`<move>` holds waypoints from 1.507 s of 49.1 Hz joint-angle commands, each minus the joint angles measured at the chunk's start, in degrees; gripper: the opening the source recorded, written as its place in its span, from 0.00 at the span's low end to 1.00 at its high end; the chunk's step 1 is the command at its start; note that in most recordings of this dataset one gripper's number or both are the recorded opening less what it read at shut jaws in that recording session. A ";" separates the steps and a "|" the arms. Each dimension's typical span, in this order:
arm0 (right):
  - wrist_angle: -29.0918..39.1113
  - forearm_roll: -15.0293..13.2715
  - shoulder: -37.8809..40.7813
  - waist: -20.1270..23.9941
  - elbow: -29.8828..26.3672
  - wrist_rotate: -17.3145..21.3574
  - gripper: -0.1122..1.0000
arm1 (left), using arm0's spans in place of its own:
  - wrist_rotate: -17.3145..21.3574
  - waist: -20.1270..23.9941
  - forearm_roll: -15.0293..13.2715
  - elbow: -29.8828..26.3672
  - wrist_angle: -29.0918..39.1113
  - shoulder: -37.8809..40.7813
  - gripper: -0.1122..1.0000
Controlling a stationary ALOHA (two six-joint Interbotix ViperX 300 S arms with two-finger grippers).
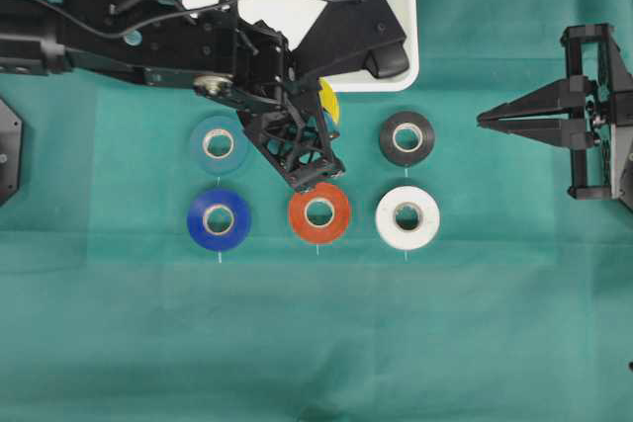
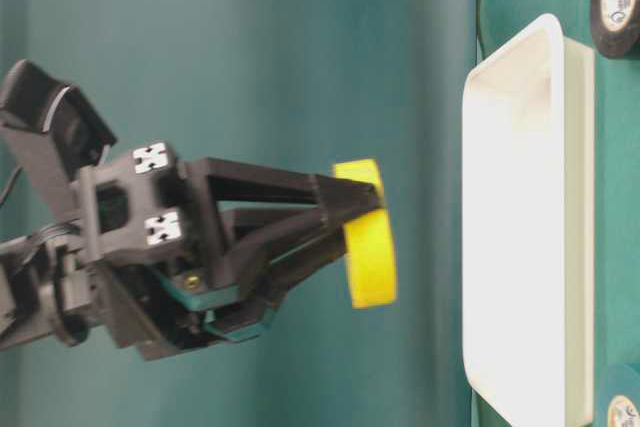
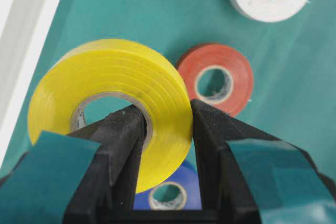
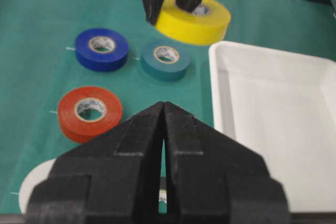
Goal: Place the tape from the fixed location into the white case.
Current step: 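Lift the yellow tape roll off the table with the left gripper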
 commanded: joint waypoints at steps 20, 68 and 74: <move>-0.44 0.00 0.62 0.00 -1.23 0.09 0.11 | 0.00 -0.44 0.26 -1.41 0.00 -2.90 0.32; -0.35 -0.09 0.62 0.00 -1.23 0.09 0.11 | 0.26 0.44 0.44 -1.41 0.70 -2.99 0.32; -0.26 0.00 0.62 0.00 -1.23 0.09 0.11 | 0.53 2.20 0.53 -1.32 1.23 -3.16 0.32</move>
